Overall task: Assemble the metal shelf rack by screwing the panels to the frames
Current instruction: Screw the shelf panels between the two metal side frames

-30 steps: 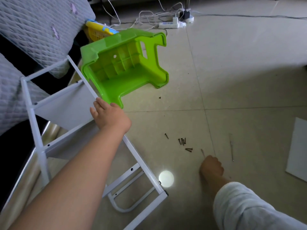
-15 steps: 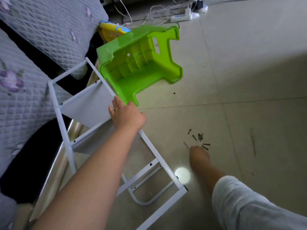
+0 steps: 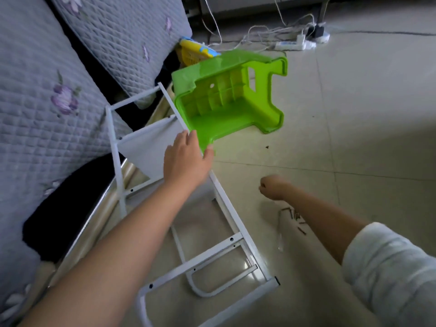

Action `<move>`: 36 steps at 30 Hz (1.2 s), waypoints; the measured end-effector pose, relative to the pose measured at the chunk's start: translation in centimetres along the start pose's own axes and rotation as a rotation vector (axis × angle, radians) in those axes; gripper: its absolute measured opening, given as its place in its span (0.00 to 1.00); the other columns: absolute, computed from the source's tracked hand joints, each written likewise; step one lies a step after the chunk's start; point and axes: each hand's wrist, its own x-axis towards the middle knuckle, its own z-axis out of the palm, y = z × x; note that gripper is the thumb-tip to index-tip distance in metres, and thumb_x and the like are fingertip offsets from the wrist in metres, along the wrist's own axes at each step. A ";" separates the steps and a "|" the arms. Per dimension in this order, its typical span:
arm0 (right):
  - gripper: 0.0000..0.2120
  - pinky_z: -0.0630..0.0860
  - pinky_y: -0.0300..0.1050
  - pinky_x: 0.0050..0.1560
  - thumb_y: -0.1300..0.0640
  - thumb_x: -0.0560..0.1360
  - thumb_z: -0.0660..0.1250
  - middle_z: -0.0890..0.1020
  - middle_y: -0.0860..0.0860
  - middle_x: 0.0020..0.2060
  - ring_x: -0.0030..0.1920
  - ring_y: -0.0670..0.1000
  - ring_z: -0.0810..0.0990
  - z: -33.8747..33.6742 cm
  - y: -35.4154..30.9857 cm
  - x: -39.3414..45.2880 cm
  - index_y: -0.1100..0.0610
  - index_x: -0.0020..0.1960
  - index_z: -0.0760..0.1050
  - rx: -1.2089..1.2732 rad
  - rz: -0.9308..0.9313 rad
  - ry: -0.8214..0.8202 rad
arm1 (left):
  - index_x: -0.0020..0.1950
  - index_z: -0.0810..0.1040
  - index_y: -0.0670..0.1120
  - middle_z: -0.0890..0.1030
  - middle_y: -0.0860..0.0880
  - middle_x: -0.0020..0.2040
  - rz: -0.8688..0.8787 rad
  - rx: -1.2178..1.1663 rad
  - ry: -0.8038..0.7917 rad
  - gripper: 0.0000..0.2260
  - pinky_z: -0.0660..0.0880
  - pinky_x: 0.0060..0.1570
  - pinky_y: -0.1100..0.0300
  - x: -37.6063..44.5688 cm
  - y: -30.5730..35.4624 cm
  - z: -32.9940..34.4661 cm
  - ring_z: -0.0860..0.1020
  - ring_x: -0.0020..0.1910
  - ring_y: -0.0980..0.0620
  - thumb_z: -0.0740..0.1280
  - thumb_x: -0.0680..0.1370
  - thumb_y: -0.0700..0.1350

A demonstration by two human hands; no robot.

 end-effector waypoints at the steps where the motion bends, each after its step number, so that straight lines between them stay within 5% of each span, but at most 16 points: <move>1: 0.18 0.71 0.45 0.53 0.54 0.81 0.51 0.75 0.63 0.60 0.58 0.59 0.75 -1.1 -1.4 -0.4 0.66 0.61 0.70 0.062 -0.045 0.035 | 0.68 0.64 0.37 0.65 0.38 0.70 -0.013 0.031 0.013 0.23 0.62 0.63 0.50 -0.3 -1.5 -0.3 0.64 0.68 0.42 0.52 0.80 0.51; 5: 0.17 0.72 0.43 0.36 0.54 0.81 0.51 0.77 0.57 0.44 0.35 0.52 0.77 -3.3 -8.0 -2.1 0.63 0.65 0.66 0.561 -0.274 0.159 | 0.57 0.71 0.39 0.73 0.40 0.60 -0.086 0.128 -0.036 0.17 0.64 0.60 0.49 -3.5 -6.9 0.8 0.69 0.63 0.42 0.51 0.78 0.48; 11: 0.17 0.68 0.45 0.58 0.56 0.78 0.60 0.75 0.59 0.59 0.57 0.57 0.75 -5.7 -12.7 -2.9 0.59 0.66 0.71 0.387 -0.469 0.441 | 0.38 0.77 0.37 0.78 0.38 0.36 0.079 0.083 0.053 0.16 0.77 0.34 0.49 -3.6 -9.6 1.5 0.79 0.36 0.38 0.52 0.71 0.45; 16: 0.11 0.67 0.43 0.52 0.60 0.76 0.64 0.78 0.59 0.52 0.54 0.58 0.76 -6.7 -12.9 -2.7 0.61 0.54 0.81 0.101 -0.626 0.483 | 0.50 0.75 0.40 0.78 0.40 0.51 0.003 0.131 -0.065 0.08 0.70 0.43 0.53 -3.5 -9.5 0.7 0.76 0.52 0.40 0.57 0.79 0.39; 19: 0.11 0.64 0.41 0.51 0.58 0.76 0.63 0.78 0.57 0.54 0.55 0.56 0.74 -7.3 -12.9 -2.7 0.59 0.54 0.81 0.025 -0.636 0.456 | 0.51 0.74 0.40 0.76 0.40 0.52 0.000 0.156 -0.112 0.07 0.70 0.44 0.53 -3.4 -9.6 0.6 0.75 0.53 0.40 0.58 0.79 0.38; 28: 0.13 0.67 0.41 0.48 0.57 0.77 0.63 0.77 0.58 0.52 0.52 0.55 0.76 -7.9 -12.6 -2.5 0.61 0.58 0.77 0.145 -0.600 0.394 | 0.52 0.73 0.39 0.77 0.40 0.53 0.020 0.325 -0.222 0.08 0.70 0.44 0.55 -2.6 -9.0 -0.3 0.76 0.54 0.40 0.58 0.75 0.33; 32: 0.10 0.65 0.48 0.42 0.62 0.77 0.59 0.79 0.65 0.44 0.47 0.61 0.76 -5.8 -7.6 -0.6 0.67 0.44 0.76 0.320 -0.357 0.563 | 0.54 0.75 0.38 0.77 0.38 0.53 0.025 0.238 -0.233 0.08 0.70 0.48 0.55 -1.8 -9.5 -0.5 0.75 0.55 0.40 0.60 0.79 0.40; 34: 0.11 0.65 0.45 0.40 0.63 0.77 0.56 0.78 0.65 0.48 0.48 0.61 0.77 -2.0 -4.0 0.1 0.66 0.45 0.75 0.172 -0.138 0.432 | 0.55 0.74 0.37 0.77 0.37 0.54 0.040 0.193 -0.207 0.10 0.69 0.49 0.53 -2.0 -9.5 -0.1 0.75 0.55 0.39 0.58 0.81 0.42; 36: 0.13 0.71 0.46 0.47 0.62 0.77 0.55 0.76 0.61 0.56 0.55 0.59 0.76 3.2 -1.2 -0.3 0.63 0.56 0.75 -0.117 -0.074 0.117 | 0.55 0.73 0.36 0.77 0.35 0.54 0.057 0.162 -0.157 0.11 0.69 0.48 0.51 -2.6 -9.5 0.5 0.75 0.54 0.38 0.56 0.81 0.43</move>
